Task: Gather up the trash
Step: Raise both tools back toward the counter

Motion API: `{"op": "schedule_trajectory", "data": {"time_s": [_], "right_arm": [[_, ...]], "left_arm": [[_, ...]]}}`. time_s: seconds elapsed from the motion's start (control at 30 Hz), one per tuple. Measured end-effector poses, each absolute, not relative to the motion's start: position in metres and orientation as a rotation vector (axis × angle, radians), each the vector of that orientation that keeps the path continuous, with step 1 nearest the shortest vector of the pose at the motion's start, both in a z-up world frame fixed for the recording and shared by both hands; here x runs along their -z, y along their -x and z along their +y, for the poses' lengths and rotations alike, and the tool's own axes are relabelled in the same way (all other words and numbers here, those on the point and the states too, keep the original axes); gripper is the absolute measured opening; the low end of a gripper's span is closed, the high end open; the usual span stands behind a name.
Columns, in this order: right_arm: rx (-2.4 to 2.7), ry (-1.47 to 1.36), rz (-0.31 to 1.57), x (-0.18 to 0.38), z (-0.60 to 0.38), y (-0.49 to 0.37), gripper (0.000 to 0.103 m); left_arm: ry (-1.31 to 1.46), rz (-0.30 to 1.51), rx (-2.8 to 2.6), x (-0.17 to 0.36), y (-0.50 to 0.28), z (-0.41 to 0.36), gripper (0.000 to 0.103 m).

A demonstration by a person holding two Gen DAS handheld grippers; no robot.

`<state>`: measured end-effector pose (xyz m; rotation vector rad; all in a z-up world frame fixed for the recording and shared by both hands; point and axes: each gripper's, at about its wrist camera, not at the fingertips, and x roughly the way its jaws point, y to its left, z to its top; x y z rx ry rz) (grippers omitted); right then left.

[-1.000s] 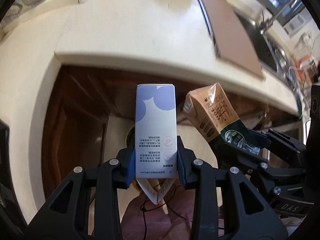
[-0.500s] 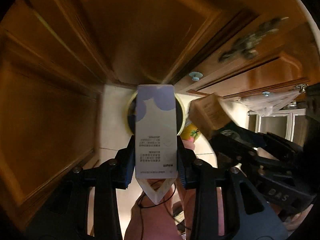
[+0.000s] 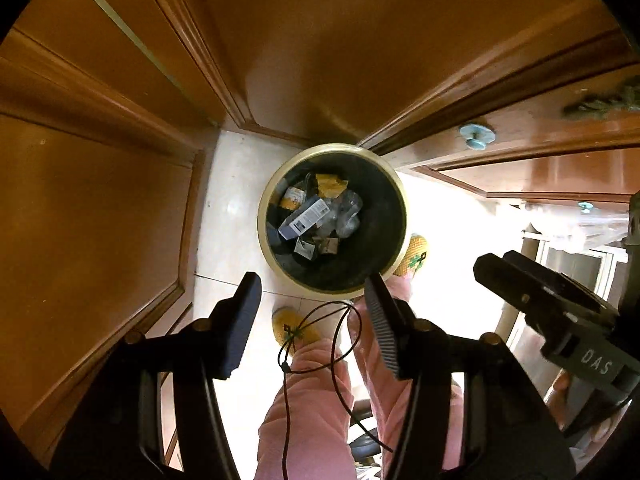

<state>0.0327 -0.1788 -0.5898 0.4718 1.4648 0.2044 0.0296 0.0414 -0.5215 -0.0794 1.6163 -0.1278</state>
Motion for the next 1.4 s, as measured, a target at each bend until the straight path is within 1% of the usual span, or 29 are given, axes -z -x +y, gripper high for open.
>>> {"op": "schedule_trajectory", "data": {"time_s": [0.23, 0.4, 0.7, 0.83, 1.0, 1.2, 1.4], "right_arm": [[-0.247, -0.408, 1.454, 0.53, -0.171, -0.015, 0.069], [-0.274, -0.391, 1.414, 0.467, -0.168, -0.004, 0.069], [-0.306, -0.347, 1.268, 0.33, -0.158, 0.018, 0.07], [-0.299, -0.344, 1.201, 0.277, -0.16, 0.026, 0.07], [-0.273, -0.338, 1.095, 0.213, -0.167, 0.036, 0.07], [-0.234, -0.319, 0.982, 0.149, -0.174, 0.04, 0.071], [-0.217, -0.316, 0.882, 0.098, -0.185, 0.028, 0.073]], "left_arm": [[0.065, 1.564, 0.135, 0.451, -0.021, 0.033, 0.051], [0.072, 1.492, 0.148, 0.375, -0.011, 0.036, 0.051], [0.03, 1.34, 0.202, 0.254, 0.0, 0.043, 0.051], [0.02, 1.252, 0.215, 0.197, 0.0, 0.044, 0.051], [-0.007, 1.13, 0.247, 0.141, -0.005, 0.043, 0.051], [-0.041, 1.011, 0.28, 0.087, -0.015, 0.038, 0.051], [-0.078, 0.952, 0.269, 0.072, -0.03, 0.025, 0.051]]}}
